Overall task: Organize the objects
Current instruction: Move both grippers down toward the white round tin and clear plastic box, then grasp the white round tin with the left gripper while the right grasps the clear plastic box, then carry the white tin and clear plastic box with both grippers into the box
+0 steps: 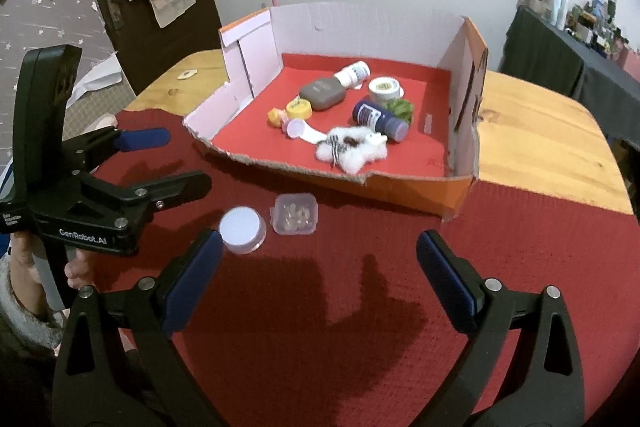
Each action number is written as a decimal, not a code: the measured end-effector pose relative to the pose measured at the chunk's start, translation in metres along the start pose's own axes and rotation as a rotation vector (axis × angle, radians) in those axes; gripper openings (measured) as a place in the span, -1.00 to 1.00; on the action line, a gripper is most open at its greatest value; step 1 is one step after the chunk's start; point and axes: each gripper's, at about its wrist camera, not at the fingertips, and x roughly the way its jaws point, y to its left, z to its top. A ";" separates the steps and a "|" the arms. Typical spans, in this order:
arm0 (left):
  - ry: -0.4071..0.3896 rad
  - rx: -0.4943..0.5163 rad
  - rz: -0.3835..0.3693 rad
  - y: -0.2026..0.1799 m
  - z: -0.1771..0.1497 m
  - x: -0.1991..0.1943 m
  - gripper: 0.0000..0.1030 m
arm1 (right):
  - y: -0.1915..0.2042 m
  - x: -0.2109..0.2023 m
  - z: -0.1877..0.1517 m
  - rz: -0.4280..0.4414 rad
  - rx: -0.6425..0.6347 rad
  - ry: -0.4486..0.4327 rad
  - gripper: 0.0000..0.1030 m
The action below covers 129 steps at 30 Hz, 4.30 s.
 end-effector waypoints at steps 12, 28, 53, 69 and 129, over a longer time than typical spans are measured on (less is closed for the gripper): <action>0.026 0.028 -0.005 -0.013 -0.021 0.010 0.91 | -0.005 0.008 -0.010 0.009 0.021 0.014 0.70; 0.076 0.088 -0.068 -0.031 -0.029 0.027 0.32 | 0.003 0.045 0.004 0.055 0.014 0.066 0.28; 0.089 0.094 -0.087 -0.031 -0.028 0.034 -0.18 | 0.014 0.073 0.010 0.000 -0.049 0.125 -0.36; 0.064 0.059 -0.094 -0.023 -0.029 0.018 -0.18 | 0.022 0.054 0.006 0.048 -0.030 0.103 -0.36; 0.055 -0.014 -0.108 0.015 0.048 0.037 -0.18 | -0.006 0.055 0.068 0.149 0.019 0.073 -0.36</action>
